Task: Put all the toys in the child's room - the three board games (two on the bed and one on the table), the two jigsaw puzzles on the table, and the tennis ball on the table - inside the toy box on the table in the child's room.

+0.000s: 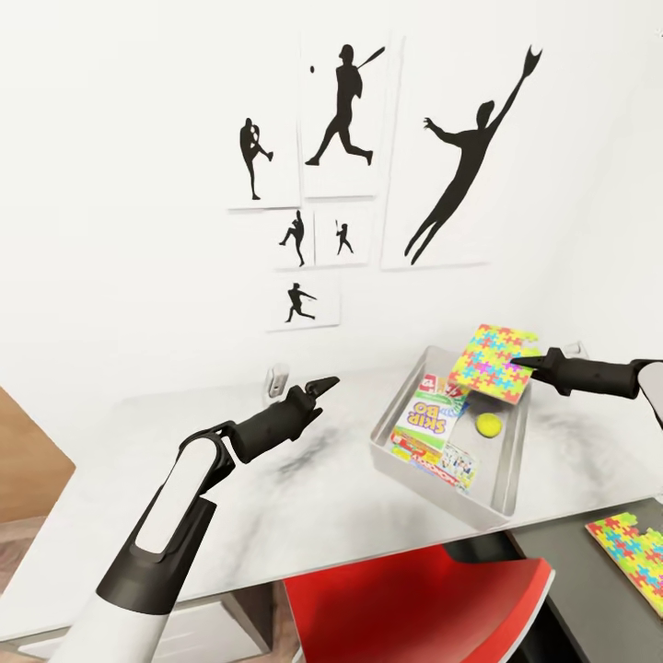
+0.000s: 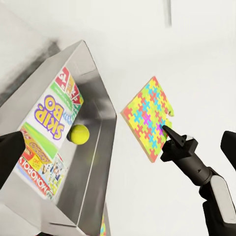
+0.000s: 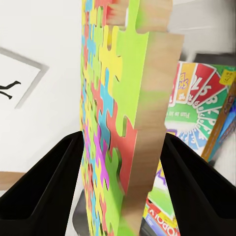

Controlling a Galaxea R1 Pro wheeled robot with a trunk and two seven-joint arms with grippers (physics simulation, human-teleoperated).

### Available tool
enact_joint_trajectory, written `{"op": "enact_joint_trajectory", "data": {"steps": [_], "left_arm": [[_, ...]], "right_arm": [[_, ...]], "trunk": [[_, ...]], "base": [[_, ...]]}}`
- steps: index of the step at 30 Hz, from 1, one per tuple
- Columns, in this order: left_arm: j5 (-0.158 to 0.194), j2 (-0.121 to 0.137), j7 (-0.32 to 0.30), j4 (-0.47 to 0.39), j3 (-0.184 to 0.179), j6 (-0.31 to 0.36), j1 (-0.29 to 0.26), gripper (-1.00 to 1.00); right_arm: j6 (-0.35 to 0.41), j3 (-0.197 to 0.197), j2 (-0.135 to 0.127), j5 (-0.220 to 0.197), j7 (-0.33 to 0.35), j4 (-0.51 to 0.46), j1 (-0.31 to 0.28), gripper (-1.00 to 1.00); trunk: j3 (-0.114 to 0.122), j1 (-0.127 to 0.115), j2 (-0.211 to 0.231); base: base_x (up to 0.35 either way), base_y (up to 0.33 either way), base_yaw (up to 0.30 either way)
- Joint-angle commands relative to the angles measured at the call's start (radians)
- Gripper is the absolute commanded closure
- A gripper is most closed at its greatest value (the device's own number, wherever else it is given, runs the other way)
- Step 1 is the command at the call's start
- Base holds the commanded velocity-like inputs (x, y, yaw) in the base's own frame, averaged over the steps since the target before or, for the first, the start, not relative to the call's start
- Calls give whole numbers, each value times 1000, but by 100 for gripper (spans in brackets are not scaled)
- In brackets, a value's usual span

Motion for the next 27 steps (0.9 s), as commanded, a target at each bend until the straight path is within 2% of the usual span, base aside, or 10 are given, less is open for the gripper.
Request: {"op": "enact_joint_trajectory", "data": {"steps": [1,12,19,27], "left_arm": [[10,0,10,-1,0,2,-1,-100],[9,1,3,-2,2,1,-1,-100],[3,3,-53,-3,5,0,13,-100],[1,3,-69,-3,5,0,18,-100]], "right_arm": [[4,-3,0,8,9,-4,-1,100],[4,-3,0,6,9,-27,4,100],[4,-3,0,7,9,-36,7,100],[4,-4,0,7,9,-43,9,100]], "trunk": [[-1,0,-1],[-1,0,-1],[-1,0,-1],[-1,0,-1]], "base": [[37,-82,0],[18,-19,0],[168,-2,0],[42,0,0]]}}
